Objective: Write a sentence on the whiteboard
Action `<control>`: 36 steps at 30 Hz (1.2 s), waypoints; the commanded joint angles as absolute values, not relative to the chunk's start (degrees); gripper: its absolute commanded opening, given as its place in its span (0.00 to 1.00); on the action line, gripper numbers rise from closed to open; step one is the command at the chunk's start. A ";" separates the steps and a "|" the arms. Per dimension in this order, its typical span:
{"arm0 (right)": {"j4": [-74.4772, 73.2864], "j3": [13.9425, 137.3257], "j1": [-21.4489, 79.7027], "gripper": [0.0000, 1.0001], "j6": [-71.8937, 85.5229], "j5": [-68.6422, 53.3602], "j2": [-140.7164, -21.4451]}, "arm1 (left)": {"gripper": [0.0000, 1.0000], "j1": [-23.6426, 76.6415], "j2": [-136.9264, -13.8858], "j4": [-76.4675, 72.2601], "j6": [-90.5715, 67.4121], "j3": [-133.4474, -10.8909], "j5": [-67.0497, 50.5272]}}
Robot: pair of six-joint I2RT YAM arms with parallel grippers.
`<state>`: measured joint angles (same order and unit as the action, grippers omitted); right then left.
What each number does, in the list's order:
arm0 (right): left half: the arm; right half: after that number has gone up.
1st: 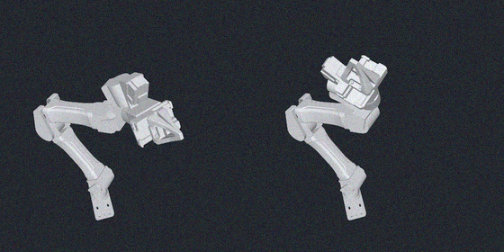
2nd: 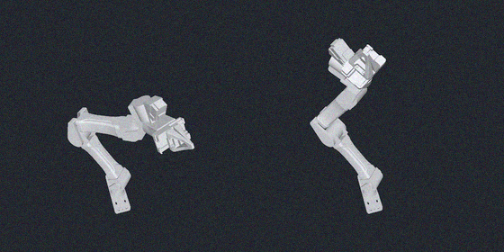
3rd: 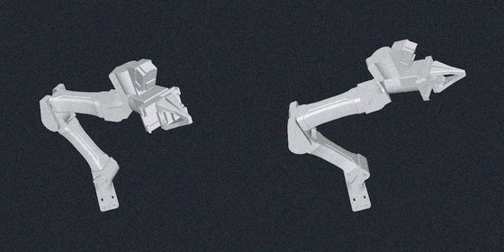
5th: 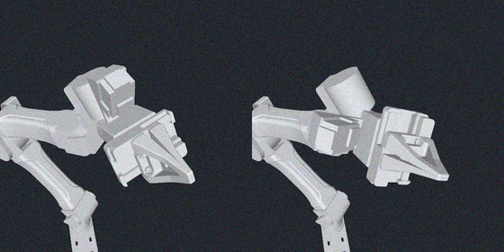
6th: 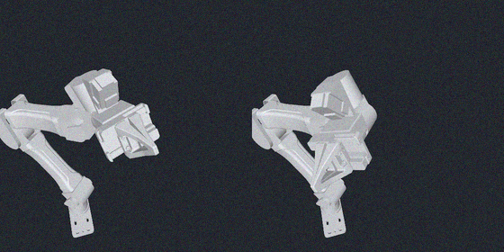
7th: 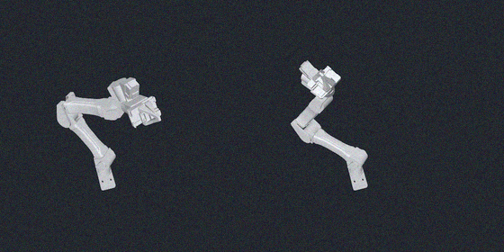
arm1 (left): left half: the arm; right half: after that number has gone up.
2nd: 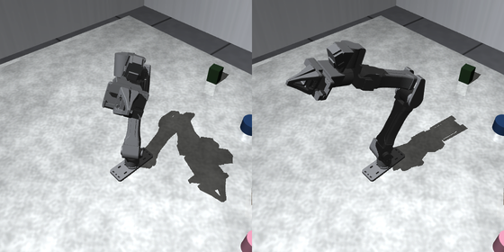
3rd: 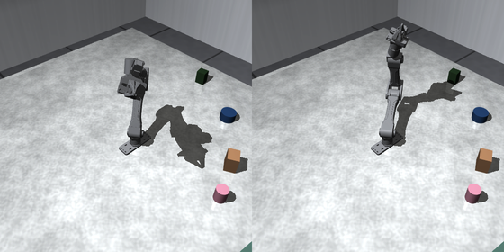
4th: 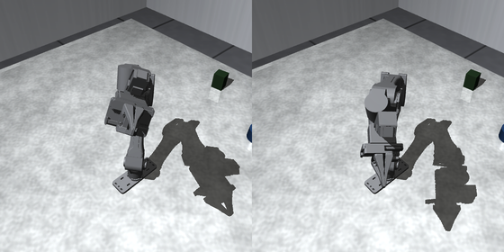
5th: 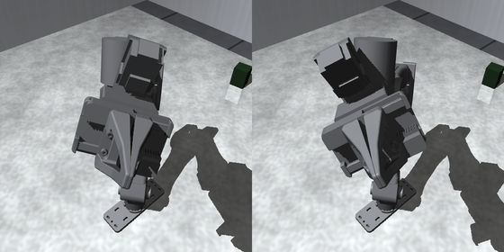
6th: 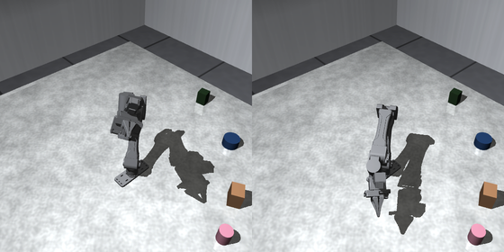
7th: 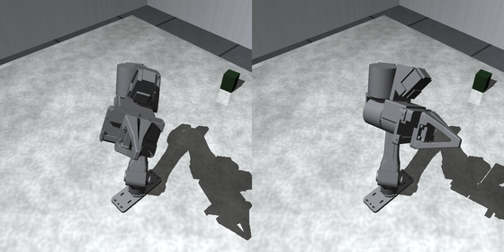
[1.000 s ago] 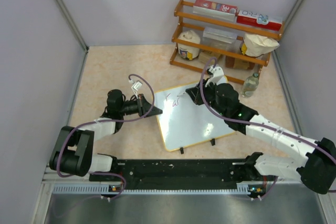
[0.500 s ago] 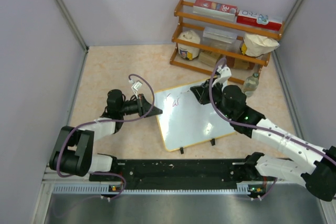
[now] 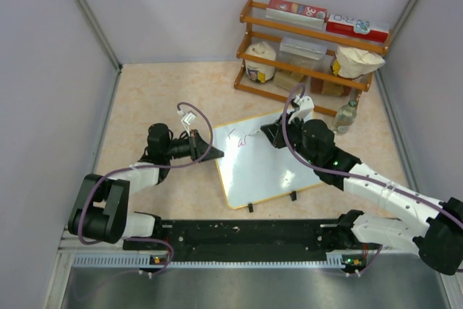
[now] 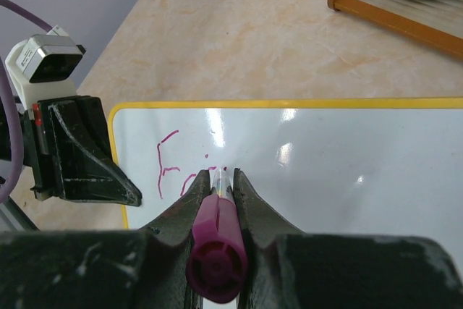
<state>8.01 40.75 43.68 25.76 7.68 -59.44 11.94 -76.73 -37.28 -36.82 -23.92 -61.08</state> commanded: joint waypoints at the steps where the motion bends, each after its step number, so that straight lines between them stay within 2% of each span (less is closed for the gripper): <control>1: 9.58 40.25 43.24 0.00 25.84 7.73 -60.12 | 0.00 12.83 -76.11 -37.79 -32.08 -24.87 -61.00; 22: 6.42 38.58 40.78 0.00 25.66 9.84 -56.95 | 0.00 12.92 -76.11 -37.79 -32.08 -24.87 -60.91; 36: 9.67 40.34 40.78 0.00 26.45 5.89 -54.58 | 0.00 12.92 -76.46 -37.79 -31.99 -24.96 -60.91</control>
<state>7.46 38.87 41.36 26.61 6.61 -55.77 12.03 -76.73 -37.01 -36.75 -24.14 -61.10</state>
